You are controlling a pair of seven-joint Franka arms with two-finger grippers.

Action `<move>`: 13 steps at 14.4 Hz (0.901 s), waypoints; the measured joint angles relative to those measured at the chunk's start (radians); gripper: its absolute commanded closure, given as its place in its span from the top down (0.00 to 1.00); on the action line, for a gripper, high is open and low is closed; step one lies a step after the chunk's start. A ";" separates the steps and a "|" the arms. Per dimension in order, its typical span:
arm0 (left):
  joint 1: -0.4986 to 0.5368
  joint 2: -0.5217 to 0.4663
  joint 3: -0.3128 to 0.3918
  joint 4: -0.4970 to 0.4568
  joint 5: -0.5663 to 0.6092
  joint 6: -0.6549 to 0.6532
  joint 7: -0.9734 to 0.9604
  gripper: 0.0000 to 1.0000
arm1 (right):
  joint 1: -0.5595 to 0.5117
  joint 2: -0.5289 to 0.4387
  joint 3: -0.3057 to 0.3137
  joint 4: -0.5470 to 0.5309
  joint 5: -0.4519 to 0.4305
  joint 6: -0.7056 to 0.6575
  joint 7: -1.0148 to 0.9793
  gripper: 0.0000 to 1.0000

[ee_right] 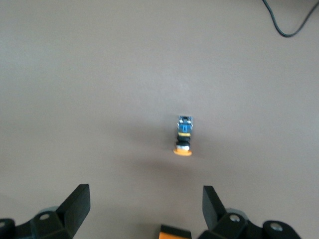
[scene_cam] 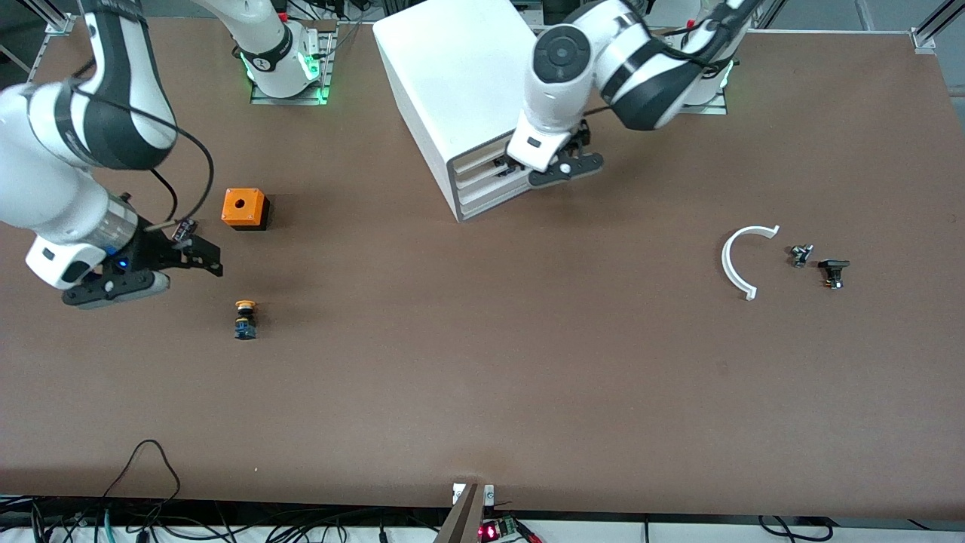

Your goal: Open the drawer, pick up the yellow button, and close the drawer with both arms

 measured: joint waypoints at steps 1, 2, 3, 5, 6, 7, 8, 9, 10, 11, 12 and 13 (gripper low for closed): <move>0.042 -0.002 0.000 0.043 0.000 -0.053 0.071 1.00 | -0.007 -0.028 0.006 -0.001 -0.023 -0.035 0.019 1.00; 0.079 -0.005 0.000 0.081 0.000 -0.093 0.122 1.00 | -0.031 -0.054 0.036 -0.001 -0.047 -0.069 0.038 1.00; 0.111 -0.006 0.000 0.112 0.000 -0.120 0.157 1.00 | -0.073 -0.083 0.087 -0.001 -0.072 -0.101 0.065 1.00; 0.150 -0.008 -0.001 0.158 0.014 -0.153 0.213 1.00 | -0.159 -0.133 0.187 -0.002 -0.095 -0.166 0.117 1.00; 0.164 -0.008 -0.002 0.188 0.050 -0.165 0.250 1.00 | -0.202 -0.157 0.233 -0.003 -0.097 -0.194 0.138 1.00; 0.177 -0.009 -0.002 0.226 0.083 -0.185 0.299 1.00 | -0.241 -0.181 0.272 -0.005 -0.097 -0.222 0.150 1.00; 0.194 -0.010 -0.002 0.265 0.100 -0.213 0.357 1.00 | -0.268 -0.203 0.300 -0.006 -0.098 -0.245 0.161 1.00; 0.220 -0.012 -0.002 0.298 0.104 -0.235 0.419 1.00 | -0.282 -0.222 0.314 -0.007 -0.098 -0.265 0.171 1.00; 0.251 -0.015 -0.002 0.320 0.105 -0.246 0.486 1.00 | -0.288 -0.239 0.321 -0.008 -0.098 -0.279 0.176 1.00; 0.283 -0.018 0.000 0.334 0.105 -0.250 0.563 1.00 | -0.290 -0.251 0.323 -0.008 -0.098 -0.286 0.179 1.00; 0.304 -0.025 0.019 0.343 0.098 -0.251 0.640 1.00 | -0.290 -0.259 0.323 -0.008 -0.098 -0.296 0.181 1.00; 0.304 -0.039 0.069 0.348 0.068 -0.251 0.718 1.00 | -0.290 -0.264 0.324 -0.008 -0.098 -0.306 0.181 1.00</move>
